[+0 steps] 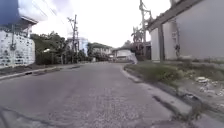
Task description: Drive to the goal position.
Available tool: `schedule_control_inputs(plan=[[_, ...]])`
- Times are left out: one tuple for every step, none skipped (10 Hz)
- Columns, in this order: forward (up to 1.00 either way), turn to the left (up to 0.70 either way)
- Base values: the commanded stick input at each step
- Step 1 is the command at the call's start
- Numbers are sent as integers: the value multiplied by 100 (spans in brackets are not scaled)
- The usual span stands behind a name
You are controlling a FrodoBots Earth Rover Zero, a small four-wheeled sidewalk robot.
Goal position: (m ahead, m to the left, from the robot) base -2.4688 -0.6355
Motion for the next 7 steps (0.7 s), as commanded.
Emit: schedule_control_inputs(plan=[[-17,7],[-17,7],[-17,7],[-17,7],[-17,7],[-17,7],[-17,7]])
